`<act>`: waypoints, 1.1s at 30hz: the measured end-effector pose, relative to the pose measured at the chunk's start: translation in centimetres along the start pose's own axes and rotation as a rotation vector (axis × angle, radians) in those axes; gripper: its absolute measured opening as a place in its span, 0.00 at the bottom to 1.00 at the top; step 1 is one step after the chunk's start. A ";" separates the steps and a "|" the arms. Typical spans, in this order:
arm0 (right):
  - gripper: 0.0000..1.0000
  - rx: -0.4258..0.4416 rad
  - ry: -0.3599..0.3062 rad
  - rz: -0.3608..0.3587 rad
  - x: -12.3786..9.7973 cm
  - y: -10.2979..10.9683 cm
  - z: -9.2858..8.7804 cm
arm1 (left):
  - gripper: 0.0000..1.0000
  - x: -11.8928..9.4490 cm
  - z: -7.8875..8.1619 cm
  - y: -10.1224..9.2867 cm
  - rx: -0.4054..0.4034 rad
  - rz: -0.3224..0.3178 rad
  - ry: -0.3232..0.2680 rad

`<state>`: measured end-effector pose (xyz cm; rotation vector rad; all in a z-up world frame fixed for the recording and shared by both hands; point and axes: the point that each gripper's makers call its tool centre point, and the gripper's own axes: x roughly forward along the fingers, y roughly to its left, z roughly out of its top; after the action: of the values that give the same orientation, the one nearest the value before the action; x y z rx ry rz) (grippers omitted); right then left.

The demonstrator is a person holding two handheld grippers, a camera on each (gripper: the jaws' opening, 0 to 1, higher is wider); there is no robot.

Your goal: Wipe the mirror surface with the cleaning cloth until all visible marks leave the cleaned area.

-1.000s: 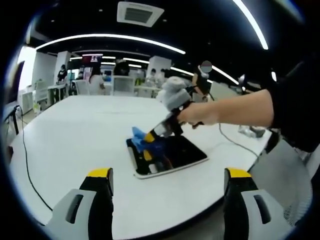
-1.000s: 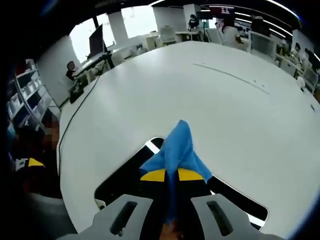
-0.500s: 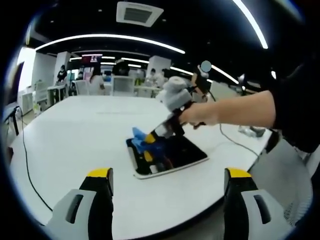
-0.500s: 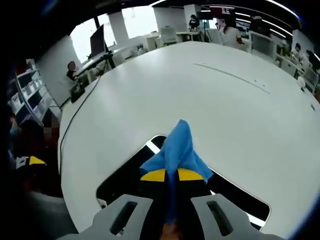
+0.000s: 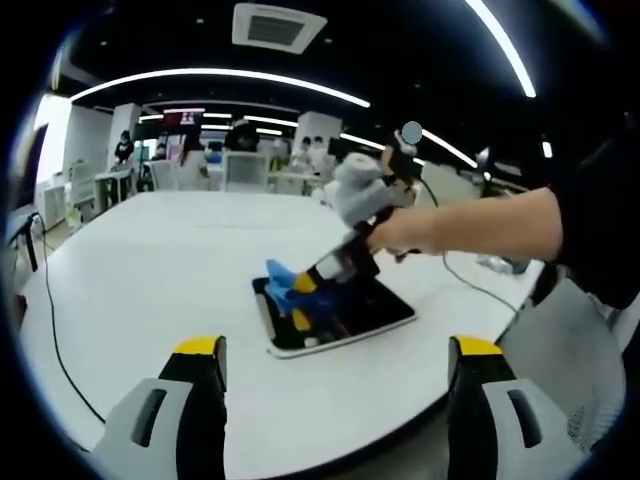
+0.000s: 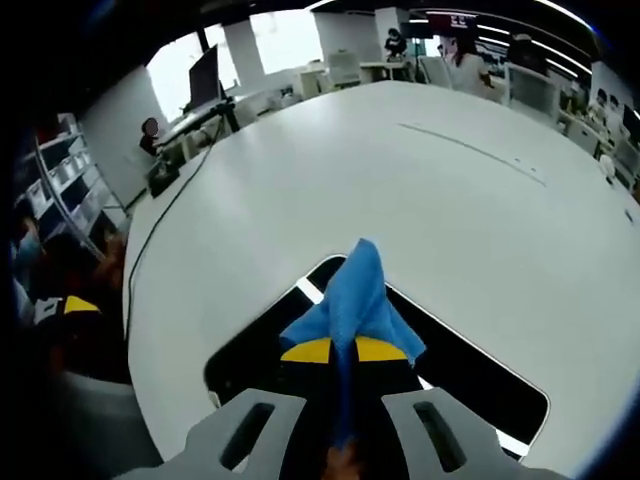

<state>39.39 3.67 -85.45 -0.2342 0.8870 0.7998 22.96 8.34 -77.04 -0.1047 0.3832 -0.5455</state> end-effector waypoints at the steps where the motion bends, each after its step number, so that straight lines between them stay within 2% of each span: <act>1: 0.01 -0.001 0.000 0.001 0.0 0.1 -0.1 | 0.92 0.0 0.0 0.0 -0.001 0.001 -0.001; 27: 0.01 -0.003 -0.005 0.038 -1.1 1.8 -2.0 | 0.92 -0.2 0.2 0.1 0.000 0.014 -0.005; 33: 0.01 -0.026 0.000 0.038 -1.6 3.0 -2.6 | 0.92 -0.2 0.1 0.0 0.000 0.010 -0.003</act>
<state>35.12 3.57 -85.44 -0.2408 0.8834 0.8469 22.89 8.46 -76.86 -0.1034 0.3801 -0.5350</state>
